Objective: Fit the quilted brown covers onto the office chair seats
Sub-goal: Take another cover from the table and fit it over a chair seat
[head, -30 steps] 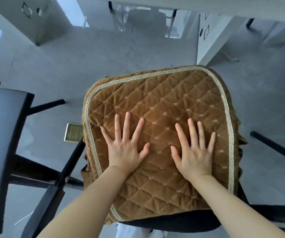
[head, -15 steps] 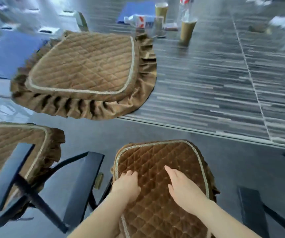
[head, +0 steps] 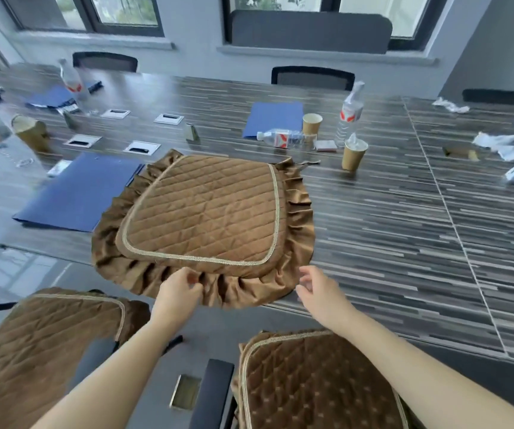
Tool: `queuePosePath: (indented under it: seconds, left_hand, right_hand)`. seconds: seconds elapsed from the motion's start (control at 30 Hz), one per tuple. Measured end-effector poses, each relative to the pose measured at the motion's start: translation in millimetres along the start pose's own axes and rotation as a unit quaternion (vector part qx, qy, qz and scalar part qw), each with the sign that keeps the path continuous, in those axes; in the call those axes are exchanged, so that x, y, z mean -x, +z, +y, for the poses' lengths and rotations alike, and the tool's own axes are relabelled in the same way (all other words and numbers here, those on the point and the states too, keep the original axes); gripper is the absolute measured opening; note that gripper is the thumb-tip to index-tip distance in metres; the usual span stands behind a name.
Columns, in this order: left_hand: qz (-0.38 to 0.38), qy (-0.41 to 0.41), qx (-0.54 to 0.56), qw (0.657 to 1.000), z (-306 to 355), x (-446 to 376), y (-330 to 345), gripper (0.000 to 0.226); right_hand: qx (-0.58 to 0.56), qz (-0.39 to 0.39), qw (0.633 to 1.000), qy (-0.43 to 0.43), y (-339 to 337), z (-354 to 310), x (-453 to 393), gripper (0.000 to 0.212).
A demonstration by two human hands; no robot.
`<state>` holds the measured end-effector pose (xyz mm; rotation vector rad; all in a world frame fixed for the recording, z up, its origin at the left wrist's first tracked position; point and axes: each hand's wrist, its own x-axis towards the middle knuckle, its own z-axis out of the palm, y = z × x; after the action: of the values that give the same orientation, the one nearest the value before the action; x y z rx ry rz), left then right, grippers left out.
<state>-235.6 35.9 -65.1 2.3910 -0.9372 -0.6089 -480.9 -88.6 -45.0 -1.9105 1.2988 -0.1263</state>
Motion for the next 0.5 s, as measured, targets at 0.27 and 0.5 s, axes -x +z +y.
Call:
queuePosePath:
  seconds: [0.27, 0.5]
  left_hand:
    - [0.032, -0.132, 0.007, 0.991, -50, -117, -53, 0.062]
    - [0.013, -0.269, 0.112, 0.957, -98, -175, -56, 0.086]
  right_hand:
    - [-0.42, 0.016, 0.872, 0.253, 13, -33, -78, 0.037]
    - [-0.525, 0.024, 0.789, 0.317, 36, -39, -111, 0.054]
